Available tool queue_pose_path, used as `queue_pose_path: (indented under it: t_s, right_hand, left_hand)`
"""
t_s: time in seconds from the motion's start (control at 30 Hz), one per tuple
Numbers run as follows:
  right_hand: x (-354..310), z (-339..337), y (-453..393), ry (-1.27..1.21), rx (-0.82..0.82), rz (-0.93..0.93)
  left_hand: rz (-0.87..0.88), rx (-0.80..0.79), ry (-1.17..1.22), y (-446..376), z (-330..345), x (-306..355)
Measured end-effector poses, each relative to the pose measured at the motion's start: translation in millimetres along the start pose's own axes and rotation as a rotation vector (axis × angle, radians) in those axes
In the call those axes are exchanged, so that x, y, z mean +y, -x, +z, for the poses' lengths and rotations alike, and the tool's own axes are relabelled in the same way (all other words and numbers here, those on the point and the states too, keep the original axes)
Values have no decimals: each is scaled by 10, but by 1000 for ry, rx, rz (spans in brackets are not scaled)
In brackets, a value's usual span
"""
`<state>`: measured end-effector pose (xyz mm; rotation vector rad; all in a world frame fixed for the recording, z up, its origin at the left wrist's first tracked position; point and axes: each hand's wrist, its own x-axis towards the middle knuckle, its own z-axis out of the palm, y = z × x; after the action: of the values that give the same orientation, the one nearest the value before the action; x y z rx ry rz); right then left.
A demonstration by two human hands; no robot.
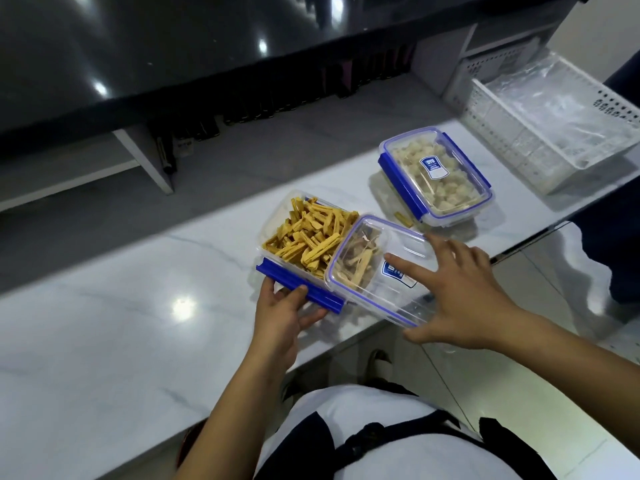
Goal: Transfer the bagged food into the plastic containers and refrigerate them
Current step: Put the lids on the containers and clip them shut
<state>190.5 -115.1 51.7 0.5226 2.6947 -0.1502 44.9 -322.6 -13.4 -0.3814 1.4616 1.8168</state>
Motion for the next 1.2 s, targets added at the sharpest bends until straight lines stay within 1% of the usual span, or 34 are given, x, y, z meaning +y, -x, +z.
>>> queue_pose_path:
  t_s: [0.37,0.53,0.6,0.67,0.73,0.8,0.87,1.0,1.1,1.2]
  right_hand:
    - [-234,-93,-306,-12,0,-113]
    - [-170,-163,-196,1,-28,-131]
    - [-111,-248,-125,-49,-17,-120]
    - [-72,-365,-116,-160,29,-79]
    - [-62,-467,-212,-264,69,-19]
    - [-102,-497,-382,-330,73,29]
    - [-189,-459,-521,-364,38,51]
    - [-392,-182,-421,-314,-41,-7]
    - [-457,67,-188,-238,-27,-25]
    - [-427,148,-123,-264,-26,-50]
  left_hand:
    - [13,-24,-30,-41,-129,25]
    - [-5,-10,-20,-101,-211,50]
    - [-11,-13,-20,-123,-231,67]
    - [3,-23,-25,-141,-248,96]
    - [24,-12,-25,-165,-262,142]
    - [37,19,-31,-206,-272,199]
    - [21,65,-36,-256,-264,257]
    - [-6,128,-53,-377,-213,328]
    - [0,169,-88,-449,-157,335]
    - [8,178,-105,-465,-134,336]
